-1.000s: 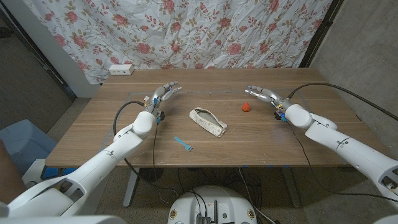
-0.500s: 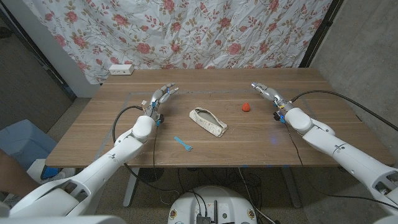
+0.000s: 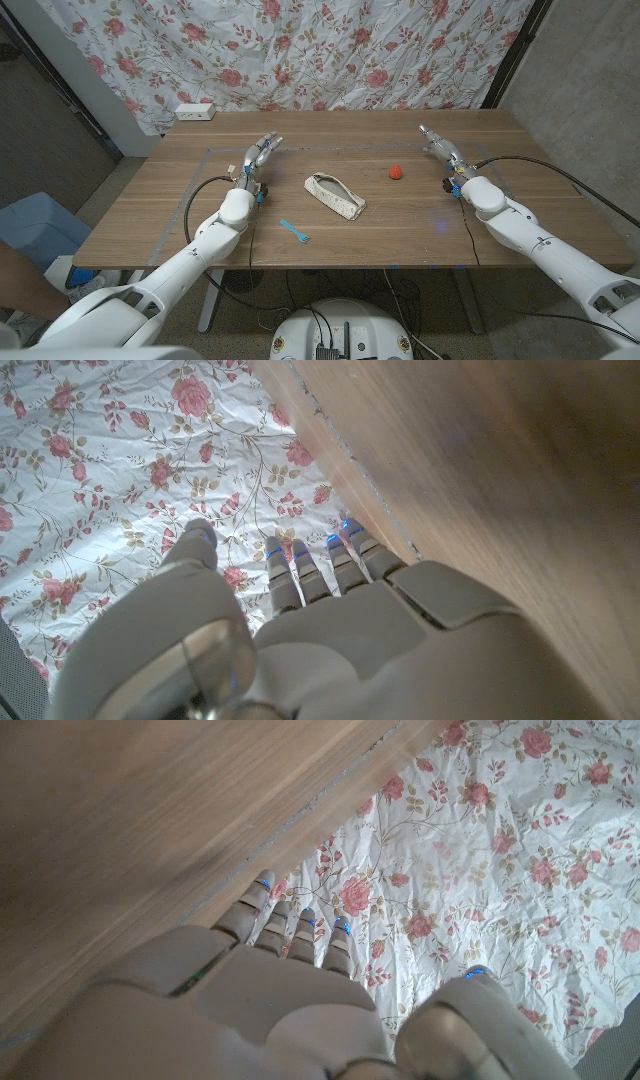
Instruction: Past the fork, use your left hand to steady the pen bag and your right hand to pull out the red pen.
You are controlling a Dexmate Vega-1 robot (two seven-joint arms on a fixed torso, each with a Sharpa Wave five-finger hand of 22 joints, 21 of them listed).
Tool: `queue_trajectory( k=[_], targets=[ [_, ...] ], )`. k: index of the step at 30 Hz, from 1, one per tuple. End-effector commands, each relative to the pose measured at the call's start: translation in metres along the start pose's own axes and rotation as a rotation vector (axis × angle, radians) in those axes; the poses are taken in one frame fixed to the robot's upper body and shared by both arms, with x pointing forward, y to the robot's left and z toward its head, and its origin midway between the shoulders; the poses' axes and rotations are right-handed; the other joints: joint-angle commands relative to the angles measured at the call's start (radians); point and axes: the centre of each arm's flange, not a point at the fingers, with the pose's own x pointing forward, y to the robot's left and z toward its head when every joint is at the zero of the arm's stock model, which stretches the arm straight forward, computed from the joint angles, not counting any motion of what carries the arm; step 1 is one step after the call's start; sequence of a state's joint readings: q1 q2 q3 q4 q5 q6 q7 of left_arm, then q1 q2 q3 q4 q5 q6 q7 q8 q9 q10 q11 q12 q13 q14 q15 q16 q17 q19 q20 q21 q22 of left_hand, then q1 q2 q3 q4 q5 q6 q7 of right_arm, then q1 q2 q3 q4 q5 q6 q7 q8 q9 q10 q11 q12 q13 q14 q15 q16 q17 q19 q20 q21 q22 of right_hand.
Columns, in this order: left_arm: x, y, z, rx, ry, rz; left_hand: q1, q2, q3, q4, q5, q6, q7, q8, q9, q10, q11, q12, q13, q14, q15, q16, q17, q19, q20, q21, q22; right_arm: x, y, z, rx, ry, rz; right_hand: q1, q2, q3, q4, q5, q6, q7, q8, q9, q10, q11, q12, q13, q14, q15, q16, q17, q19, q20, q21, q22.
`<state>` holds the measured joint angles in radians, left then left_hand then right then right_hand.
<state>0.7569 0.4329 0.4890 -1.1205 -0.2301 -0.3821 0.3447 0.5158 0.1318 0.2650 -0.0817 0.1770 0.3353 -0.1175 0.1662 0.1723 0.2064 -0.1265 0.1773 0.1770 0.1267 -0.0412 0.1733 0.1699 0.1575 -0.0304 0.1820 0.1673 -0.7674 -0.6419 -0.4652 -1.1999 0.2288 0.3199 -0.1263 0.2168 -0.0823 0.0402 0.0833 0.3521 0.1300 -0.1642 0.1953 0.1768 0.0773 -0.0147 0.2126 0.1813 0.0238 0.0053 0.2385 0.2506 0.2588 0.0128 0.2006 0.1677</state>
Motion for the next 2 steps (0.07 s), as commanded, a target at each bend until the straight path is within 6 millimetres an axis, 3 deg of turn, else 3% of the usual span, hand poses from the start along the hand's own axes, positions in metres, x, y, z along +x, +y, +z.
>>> queue_trajectory(
  k=[1, 2],
  targets=[
    [-0.0035, -0.0160, -0.0091, -0.087, 0.024, 0.040, -0.009, 0.004, 0.006, 0.003, 0.007, -0.014, 0.001, 0.002, 0.000, 0.004, 0.006, 0.009, -0.001, 0.013, -0.028, 0.010, 0.002, 0.008, 0.008, 0.007, 0.003, -0.0081, -0.0041, -0.0164, 0.209, -0.022, -0.086, -0.006, 0.014, -0.001, 0.005, -0.002, 0.005, 0.006, -0.001, 0.000, 0.023, -0.005, 0.001, 0.001, 0.021, -0.001, 0.007, -0.005, 0.018, -0.006, 0.006, -0.001],
    [-0.0048, -0.0168, -0.0101, -0.093, 0.025, 0.043, -0.010, 0.005, 0.006, 0.003, 0.007, -0.015, 0.001, 0.002, 0.000, 0.006, 0.007, 0.010, -0.001, 0.014, -0.028, 0.010, 0.002, 0.009, 0.009, 0.007, 0.003, -0.0096, -0.0047, -0.0184, 0.243, -0.033, -0.108, -0.007, 0.015, -0.002, 0.006, -0.003, 0.009, 0.006, 0.000, 0.000, 0.030, -0.003, 0.002, 0.001, 0.026, -0.002, 0.008, -0.007, 0.022, -0.008, 0.006, -0.001]
  ],
)
